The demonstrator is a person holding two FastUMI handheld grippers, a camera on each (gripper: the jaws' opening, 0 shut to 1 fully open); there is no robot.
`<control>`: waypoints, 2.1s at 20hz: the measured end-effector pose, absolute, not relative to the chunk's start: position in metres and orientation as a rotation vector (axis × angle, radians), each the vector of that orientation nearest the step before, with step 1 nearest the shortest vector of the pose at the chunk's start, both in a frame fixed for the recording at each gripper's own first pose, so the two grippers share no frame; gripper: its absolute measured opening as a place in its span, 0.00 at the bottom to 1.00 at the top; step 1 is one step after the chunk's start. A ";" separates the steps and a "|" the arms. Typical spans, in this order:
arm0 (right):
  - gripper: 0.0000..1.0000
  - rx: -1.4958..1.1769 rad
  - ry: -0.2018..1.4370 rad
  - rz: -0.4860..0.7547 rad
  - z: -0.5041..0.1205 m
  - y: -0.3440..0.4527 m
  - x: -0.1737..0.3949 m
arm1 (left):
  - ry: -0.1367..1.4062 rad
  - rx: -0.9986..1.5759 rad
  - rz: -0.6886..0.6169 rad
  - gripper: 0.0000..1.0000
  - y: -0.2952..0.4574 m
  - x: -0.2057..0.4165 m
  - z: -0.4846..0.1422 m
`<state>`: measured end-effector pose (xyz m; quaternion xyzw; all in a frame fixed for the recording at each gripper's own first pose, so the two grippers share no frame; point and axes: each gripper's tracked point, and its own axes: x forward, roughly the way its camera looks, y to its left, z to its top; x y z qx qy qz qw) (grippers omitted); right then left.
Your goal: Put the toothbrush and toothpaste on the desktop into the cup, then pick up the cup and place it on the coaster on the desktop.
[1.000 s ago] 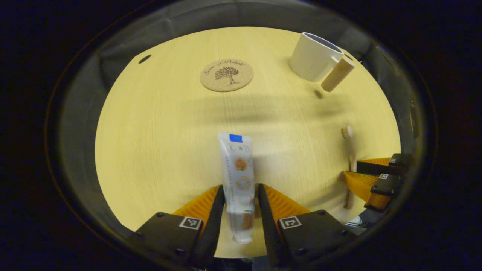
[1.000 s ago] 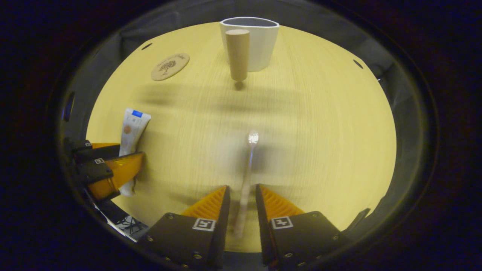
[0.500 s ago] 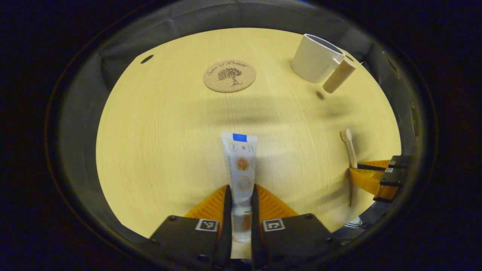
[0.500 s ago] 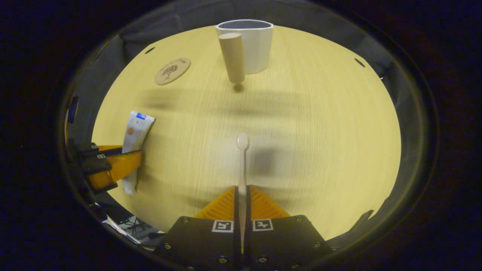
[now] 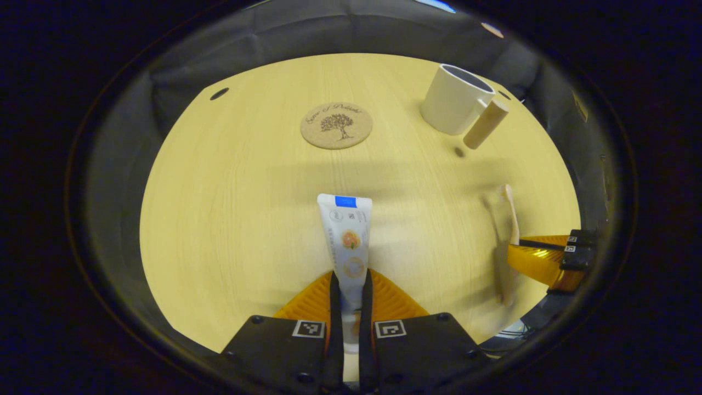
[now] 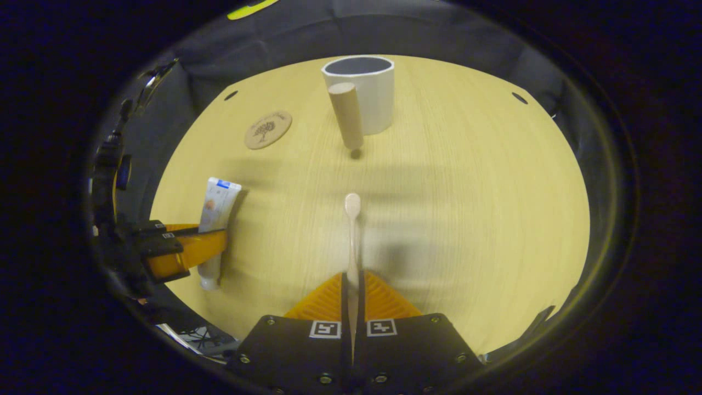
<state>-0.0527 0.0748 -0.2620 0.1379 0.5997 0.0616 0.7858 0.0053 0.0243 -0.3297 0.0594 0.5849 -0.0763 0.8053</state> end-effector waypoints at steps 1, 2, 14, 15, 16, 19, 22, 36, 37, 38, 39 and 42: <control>0.03 0.307 1.261 0.138 -0.256 0.074 -0.047 | 1.227 0.126 -0.163 0.19 0.023 0.008 -0.326; 0.03 0.317 1.225 0.145 -0.250 0.074 -0.042 | 1.200 0.128 -0.164 0.19 0.022 0.012 -0.322; 0.03 0.390 0.833 0.173 -0.171 0.065 0.030 | 0.948 0.055 -0.181 0.19 0.010 0.054 -0.259; 0.02 0.392 0.790 0.172 -0.162 0.063 0.038 | 0.925 0.049 -0.184 0.19 0.009 0.059 -0.251; 0.02 0.390 0.750 0.174 -0.152 0.061 0.047 | 0.897 0.042 -0.184 0.19 0.008 0.067 -0.244; 0.02 0.371 0.682 0.170 -0.136 0.059 0.071 | 0.824 0.033 -0.187 0.19 0.004 0.086 -0.224; 0.02 0.369 0.611 0.161 -0.119 0.053 0.096 | 0.747 0.030 -0.196 0.19 0.000 0.104 -0.202; 0.02 0.219 0.323 0.087 -0.112 0.026 0.206 | 0.524 -0.039 -0.173 0.18 -0.005 0.140 -0.145; 0.03 0.204 0.345 0.081 -0.122 0.026 0.208 | 0.520 -0.039 -0.168 0.19 -0.004 0.141 -0.144; 0.03 0.197 0.365 0.076 -0.131 0.026 0.210 | 0.524 -0.036 -0.170 0.19 -0.005 0.143 -0.146; 0.03 0.189 0.386 0.071 -0.141 0.026 0.212 | 0.526 -0.034 -0.165 0.19 -0.004 0.143 -0.147; 0.06 0.163 0.454 0.047 -0.162 0.022 0.211 | 0.530 -0.029 -0.165 0.18 -0.004 0.144 -0.148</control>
